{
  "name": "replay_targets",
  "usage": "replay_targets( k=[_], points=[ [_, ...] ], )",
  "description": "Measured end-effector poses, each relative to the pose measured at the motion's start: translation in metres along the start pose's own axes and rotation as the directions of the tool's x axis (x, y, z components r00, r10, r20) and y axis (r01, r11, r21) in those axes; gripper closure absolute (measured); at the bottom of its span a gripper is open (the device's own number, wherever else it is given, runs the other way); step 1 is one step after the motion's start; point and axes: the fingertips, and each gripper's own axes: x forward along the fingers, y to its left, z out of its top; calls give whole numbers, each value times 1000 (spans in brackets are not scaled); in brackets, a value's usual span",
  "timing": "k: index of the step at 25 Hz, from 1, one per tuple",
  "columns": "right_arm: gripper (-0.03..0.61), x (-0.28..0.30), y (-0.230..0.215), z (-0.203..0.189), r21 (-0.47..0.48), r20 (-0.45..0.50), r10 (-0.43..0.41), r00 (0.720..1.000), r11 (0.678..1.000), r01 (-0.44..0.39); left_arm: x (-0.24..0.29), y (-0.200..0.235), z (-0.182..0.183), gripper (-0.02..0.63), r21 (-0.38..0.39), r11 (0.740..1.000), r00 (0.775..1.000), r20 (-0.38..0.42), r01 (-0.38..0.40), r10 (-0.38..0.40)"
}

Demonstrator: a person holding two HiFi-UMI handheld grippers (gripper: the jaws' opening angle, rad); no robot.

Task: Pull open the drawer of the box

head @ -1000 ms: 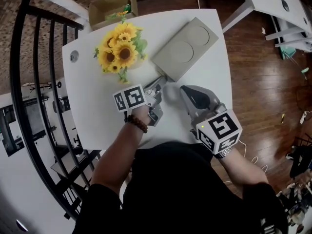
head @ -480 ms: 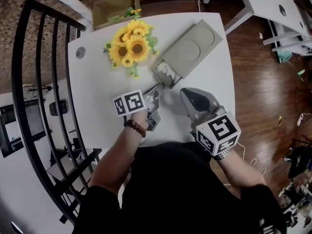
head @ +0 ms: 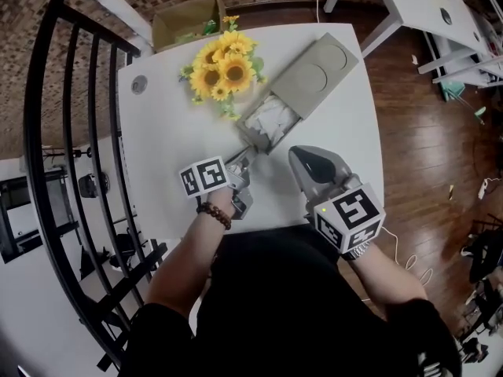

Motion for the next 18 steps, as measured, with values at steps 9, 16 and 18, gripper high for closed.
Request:
replay_targets(
  k=[9, 16, 18],
  points=[
    [589, -8, 24, -6, -2, 17, -26, 1000, 1000, 26, -27, 16, -6, 557, 5, 1000, 1000, -1, -7, 7],
    [589, -14, 36, -9, -3, 30, -46, 999, 999, 46, -40, 24, -9, 555, 9, 1000, 1000, 3, -12, 12],
    [589, -17, 39, -10, -3, 33, -49, 998, 999, 49, -42, 26, -10, 555, 11, 1000, 1000, 4, -16, 16]
  ],
)
